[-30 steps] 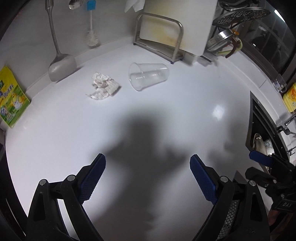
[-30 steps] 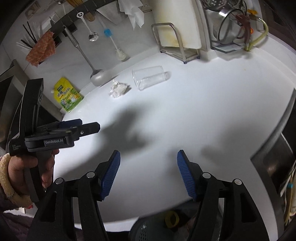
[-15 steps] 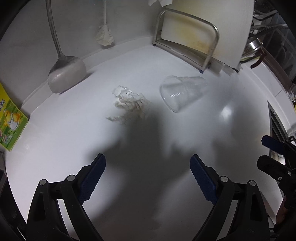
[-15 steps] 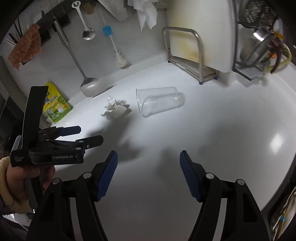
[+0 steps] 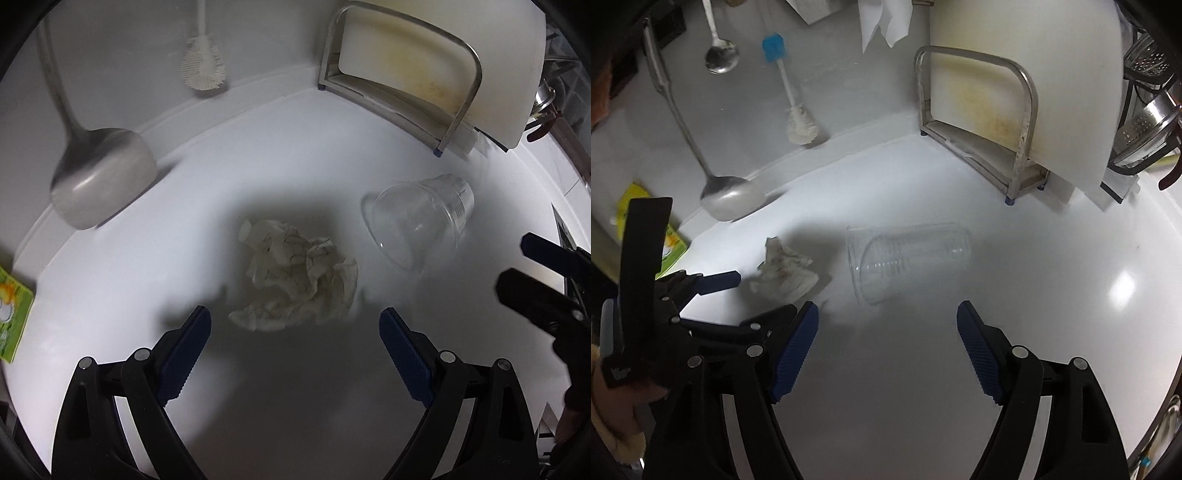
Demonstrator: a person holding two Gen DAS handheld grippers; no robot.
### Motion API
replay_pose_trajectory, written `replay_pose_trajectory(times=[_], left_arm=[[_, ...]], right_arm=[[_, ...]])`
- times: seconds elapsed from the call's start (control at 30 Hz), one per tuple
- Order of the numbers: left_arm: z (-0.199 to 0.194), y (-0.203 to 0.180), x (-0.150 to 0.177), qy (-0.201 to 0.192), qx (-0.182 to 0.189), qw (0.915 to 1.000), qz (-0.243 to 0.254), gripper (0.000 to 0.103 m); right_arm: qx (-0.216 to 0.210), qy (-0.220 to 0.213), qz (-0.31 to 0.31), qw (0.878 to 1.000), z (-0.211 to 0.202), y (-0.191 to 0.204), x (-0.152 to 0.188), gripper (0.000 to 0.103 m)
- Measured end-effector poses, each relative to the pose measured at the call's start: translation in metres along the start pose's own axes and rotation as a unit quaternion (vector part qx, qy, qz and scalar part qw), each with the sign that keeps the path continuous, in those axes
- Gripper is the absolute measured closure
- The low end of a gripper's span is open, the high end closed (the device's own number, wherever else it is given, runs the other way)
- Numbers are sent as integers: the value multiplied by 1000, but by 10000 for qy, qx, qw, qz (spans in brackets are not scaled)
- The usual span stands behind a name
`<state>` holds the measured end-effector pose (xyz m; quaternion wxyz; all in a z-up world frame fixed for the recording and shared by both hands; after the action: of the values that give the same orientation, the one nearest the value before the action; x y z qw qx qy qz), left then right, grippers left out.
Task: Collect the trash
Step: 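Move both open tools over the counter toward the crumpled paper and clear cup, then grasp the crumpled paper with the left tool while the right tool grasps the clear cup rim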
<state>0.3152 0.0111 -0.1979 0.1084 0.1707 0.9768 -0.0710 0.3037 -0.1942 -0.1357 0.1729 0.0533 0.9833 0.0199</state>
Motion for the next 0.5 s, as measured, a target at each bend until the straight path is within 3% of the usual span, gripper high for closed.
replay_pose_trajectory(times=[0.27,0.37,0.4,0.47,0.5], left_arm=[[12,-1,-8,-118,-182,9997,113,17],[15,-1,-13,-137,-292,9991,260,49],[17,0,-14,-116,-285,9991,276,64],[16,0,-15,-137,-199,9992,327,74],[15,-1,-15,-145,-174,9991,349,81]], right_arm=[[755,-1,256,9968,34,6,-17,29],[1014,25,336,9943,43,3,-19,30],[1037,63,342,9940,46,1,-20,32],[1022,171,311,9941,52,-3,-20,58],[978,248,281,9945,55,-5,-20,65]])
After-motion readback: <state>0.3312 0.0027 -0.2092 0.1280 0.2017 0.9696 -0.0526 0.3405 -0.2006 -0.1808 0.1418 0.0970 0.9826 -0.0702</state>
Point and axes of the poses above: each gripper's, at about its wrist camera, not at the fingertips, and z roughly the way its jaws point, y to its left, x to its underside, the point moved 5 cm from there along z, roughly the way its jaws point, and after that the axes turned 14 degrees about y, right-handed, at the moved point
